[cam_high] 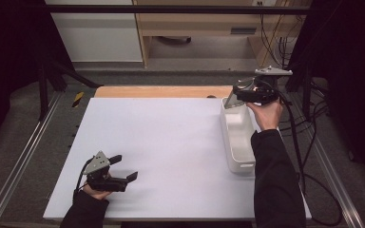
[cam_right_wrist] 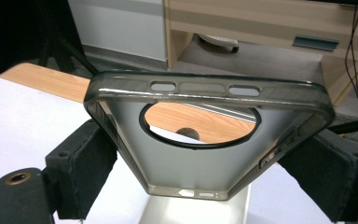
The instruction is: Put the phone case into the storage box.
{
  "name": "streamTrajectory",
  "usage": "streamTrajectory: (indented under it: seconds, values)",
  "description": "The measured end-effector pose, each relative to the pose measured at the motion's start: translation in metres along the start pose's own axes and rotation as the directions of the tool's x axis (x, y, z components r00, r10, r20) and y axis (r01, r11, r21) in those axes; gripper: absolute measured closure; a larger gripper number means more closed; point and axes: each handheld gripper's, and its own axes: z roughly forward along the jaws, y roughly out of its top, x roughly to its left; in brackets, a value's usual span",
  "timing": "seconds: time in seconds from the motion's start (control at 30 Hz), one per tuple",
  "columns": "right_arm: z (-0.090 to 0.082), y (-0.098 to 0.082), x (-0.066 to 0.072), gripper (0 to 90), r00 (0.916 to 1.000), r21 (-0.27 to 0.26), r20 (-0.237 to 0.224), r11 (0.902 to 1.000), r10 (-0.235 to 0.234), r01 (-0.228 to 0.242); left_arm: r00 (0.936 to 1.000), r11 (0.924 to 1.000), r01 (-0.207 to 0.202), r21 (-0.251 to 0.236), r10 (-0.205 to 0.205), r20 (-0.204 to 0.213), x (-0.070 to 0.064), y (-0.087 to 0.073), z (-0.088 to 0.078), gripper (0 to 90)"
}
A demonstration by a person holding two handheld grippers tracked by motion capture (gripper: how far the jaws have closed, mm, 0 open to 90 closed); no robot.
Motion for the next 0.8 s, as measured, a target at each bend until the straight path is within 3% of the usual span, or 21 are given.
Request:
streamTrajectory:
  seconds: [0.3, 0.8]
  values:
    - [0.015, -0.003, -0.001, 12.6, 0.9994, 0.027, 0.033, 0.9996, -0.007, 0.006, 1.0, 1.0, -0.002, 0.001, 0.002, 0.003, 0.0, 0.0, 0.001, 5.2]
    - [0.034, -0.012, -0.005, 12.7, 0.9981, 0.065, 0.058, 0.9976, 0.019, -0.023, 1.0, 1.0, -0.005, 0.006, 0.005, 0.004, 0.0, 0.0, 0.002, 5.2]
